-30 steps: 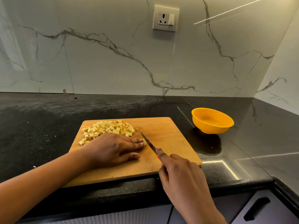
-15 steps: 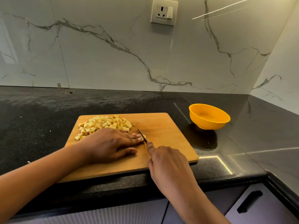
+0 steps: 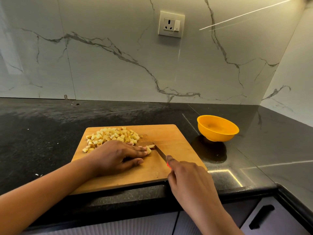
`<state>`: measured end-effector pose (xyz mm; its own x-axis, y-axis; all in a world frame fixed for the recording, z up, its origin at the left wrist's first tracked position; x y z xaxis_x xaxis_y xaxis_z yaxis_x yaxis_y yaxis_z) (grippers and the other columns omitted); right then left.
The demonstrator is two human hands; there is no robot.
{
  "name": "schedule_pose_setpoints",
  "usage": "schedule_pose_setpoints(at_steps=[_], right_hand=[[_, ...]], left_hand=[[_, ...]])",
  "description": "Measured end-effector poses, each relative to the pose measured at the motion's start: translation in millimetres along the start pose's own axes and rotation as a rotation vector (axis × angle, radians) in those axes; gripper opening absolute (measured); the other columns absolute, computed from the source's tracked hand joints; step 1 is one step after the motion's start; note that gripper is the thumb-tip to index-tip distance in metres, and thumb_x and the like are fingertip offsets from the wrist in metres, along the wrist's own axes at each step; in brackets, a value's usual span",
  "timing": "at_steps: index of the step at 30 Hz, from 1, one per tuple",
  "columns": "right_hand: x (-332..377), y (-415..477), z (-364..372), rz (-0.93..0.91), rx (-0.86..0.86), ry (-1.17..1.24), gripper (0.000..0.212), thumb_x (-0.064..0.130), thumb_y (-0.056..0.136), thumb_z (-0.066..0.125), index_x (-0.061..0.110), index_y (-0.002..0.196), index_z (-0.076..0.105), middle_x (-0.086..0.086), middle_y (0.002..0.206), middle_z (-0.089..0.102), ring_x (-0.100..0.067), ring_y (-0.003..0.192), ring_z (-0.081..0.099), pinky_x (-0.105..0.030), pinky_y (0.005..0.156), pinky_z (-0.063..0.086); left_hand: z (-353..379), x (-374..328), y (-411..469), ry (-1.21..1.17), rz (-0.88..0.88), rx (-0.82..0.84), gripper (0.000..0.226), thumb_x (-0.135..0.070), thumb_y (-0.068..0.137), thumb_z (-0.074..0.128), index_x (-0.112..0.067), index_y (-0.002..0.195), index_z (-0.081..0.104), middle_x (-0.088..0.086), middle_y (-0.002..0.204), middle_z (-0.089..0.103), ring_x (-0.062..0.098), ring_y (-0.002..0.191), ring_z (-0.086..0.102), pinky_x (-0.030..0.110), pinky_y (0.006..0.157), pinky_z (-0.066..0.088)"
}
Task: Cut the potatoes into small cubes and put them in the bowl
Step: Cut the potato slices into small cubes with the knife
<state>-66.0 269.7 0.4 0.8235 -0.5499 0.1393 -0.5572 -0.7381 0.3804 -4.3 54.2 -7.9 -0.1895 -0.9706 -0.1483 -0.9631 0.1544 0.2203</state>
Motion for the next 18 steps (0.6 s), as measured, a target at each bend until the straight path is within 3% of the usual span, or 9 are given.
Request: schedule_pose_setpoints(at_steps=[7, 15, 18], right_hand=[[1.8, -2.8, -7.0, -0.061, -0.085, 0.107, 0.049, 0.036, 0.1, 0.032, 0.036, 0.148, 0.023, 0.012, 0.105, 0.06, -0.008, 0.08, 0.049, -0.015, 0.055, 0.028], [-6.1, 12.0, 6.9, 0.006, -0.065, 0.029, 0.049, 0.035, 0.1, 0.032, 0.033, 0.148, 0.024, 0.011, 0.108, 0.061, -0.009, 0.09, 0.057, -0.024, 0.074, 0.048], [-8.3, 8.6, 5.1, -0.001, -0.074, 0.054, 0.05, 0.035, 0.1, 0.032, 0.035, 0.148, 0.023, 0.011, 0.105, 0.06, -0.009, 0.086, 0.057, -0.022, 0.071, 0.046]], left_hand=[[0.3, 1.5, 0.4, -0.001, -0.007, 0.016, 0.063, -0.071, 0.086, 0.014, -0.037, 0.133, 0.038, -0.027, 0.134, 0.043, -0.012, 0.126, 0.036, 0.002, 0.103, 0.02], [1.6, 2.0, -0.4, -0.003, 0.012, 0.001, 0.064, -0.07, 0.088, 0.014, -0.035, 0.134, 0.042, -0.025, 0.135, 0.045, -0.012, 0.127, 0.036, 0.006, 0.105, 0.024], [1.6, 2.3, -0.9, 0.0, 0.011, -0.001, 0.061, -0.068, 0.09, 0.018, -0.034, 0.134, 0.044, -0.025, 0.136, 0.045, -0.013, 0.127, 0.036, 0.01, 0.106, 0.028]])
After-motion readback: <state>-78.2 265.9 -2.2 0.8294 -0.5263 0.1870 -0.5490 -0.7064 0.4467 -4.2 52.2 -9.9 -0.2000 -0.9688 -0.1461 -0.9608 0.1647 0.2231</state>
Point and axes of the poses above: each hand's wrist, its own y-axis towards the middle knuckle, its own z-axis out of the palm, x = y × z, the point moved 2 cm from there along y, towards the middle knuckle
